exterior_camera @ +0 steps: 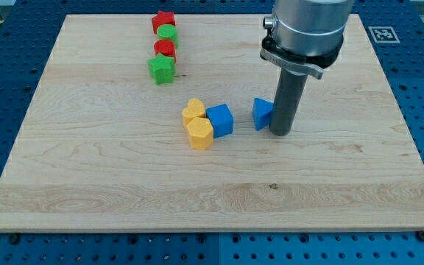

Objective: Push the yellow hexagon left to the yellow heart

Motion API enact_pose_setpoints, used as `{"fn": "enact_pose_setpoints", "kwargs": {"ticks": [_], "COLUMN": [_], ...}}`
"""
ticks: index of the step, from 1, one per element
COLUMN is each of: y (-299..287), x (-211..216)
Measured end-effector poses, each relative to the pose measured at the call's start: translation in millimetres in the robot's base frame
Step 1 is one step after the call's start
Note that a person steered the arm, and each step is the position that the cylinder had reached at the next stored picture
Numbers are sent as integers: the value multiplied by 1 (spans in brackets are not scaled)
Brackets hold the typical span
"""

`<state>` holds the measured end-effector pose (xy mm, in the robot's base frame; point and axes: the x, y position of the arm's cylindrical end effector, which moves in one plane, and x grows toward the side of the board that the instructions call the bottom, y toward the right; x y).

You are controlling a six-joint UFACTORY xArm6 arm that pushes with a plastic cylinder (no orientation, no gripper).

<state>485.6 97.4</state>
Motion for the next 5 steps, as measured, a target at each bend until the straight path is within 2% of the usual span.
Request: {"fn": "enact_pose_setpoints", "kwargs": {"ticks": [1, 2, 4, 5], "y": [-2, -40, -114, -113], "x": [29, 44, 44, 49]}}
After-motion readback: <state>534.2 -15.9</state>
